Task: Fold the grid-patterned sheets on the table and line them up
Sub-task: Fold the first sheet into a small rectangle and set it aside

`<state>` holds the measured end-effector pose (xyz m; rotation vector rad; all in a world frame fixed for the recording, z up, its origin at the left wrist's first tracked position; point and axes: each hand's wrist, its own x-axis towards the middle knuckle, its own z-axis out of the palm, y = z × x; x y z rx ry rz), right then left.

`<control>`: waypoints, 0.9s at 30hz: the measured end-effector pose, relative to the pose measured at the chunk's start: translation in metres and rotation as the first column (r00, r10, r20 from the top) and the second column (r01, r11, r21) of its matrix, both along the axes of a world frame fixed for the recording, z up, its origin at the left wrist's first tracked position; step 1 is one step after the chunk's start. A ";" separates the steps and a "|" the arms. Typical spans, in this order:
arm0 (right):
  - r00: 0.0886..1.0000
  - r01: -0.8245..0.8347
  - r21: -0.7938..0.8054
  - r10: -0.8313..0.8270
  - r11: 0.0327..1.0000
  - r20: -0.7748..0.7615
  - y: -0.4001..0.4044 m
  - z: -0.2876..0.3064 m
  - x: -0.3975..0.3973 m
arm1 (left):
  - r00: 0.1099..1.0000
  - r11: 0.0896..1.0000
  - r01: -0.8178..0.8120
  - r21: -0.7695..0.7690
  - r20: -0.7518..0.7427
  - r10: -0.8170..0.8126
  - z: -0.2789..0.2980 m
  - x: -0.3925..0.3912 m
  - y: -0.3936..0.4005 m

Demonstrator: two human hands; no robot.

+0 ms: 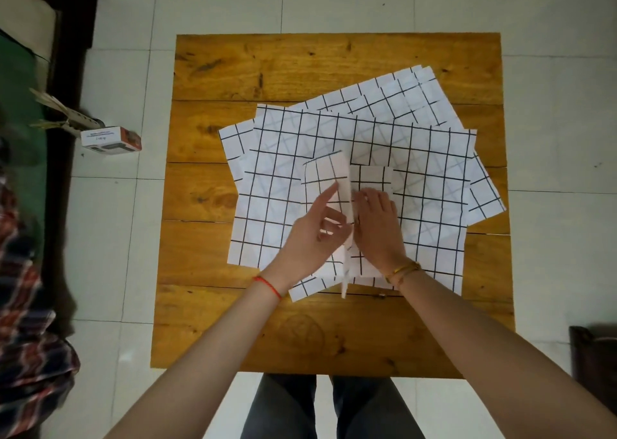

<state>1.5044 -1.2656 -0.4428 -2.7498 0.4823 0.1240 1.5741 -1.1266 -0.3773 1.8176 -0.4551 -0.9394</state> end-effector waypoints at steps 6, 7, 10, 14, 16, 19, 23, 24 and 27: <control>0.975 0.221 -0.077 -0.222 0.972 0.003 -0.041 -0.008 -0.029 | 0.994 0.989 0.049 0.136 0.085 -0.061 -0.028 -0.011 -0.009; 0.964 0.265 -0.075 -0.263 0.961 0.027 -0.044 -0.009 -0.030 | 0.988 0.984 0.047 0.174 0.134 -0.071 -0.033 -0.010 -0.006; 0.935 0.348 -0.040 -0.345 0.936 0.081 -0.050 -0.009 -0.027 | 0.933 0.956 0.047 0.288 0.328 -0.145 -0.046 0.000 0.008; 0.971 0.221 -0.058 -0.215 0.973 0.104 -0.042 -0.003 -0.011 | 0.803 0.873 0.075 0.481 0.490 -0.339 -0.059 0.022 0.019; 0.997 0.043 -0.066 -0.039 0.997 0.062 -0.031 -0.001 0.000 | 0.752 0.813 0.097 0.574 0.493 -0.438 -0.062 0.029 0.017; 0.979 -0.204 -0.089 0.201 0.975 -0.043 -0.011 -0.006 0.017 | 0.714 0.713 0.109 0.693 0.444 -0.541 -0.063 0.037 0.007; 0.963 -0.246 -0.062 0.237 0.967 -0.128 0.013 -0.015 0.039 | 0.716 0.642 0.097 0.760 0.395 -0.576 -0.070 0.048 -0.006; 0.963 -0.238 -0.056 0.229 0.970 -0.139 0.016 -0.017 0.044 | 0.721 0.635 0.097 0.767 0.386 -0.576 -0.072 0.050 -0.008; 0.966 -0.205 -0.055 0.193 0.977 -0.171 0.017 -0.020 0.054 | 0.732 0.623 0.108 0.775 0.362 -0.578 -0.077 0.053 -0.012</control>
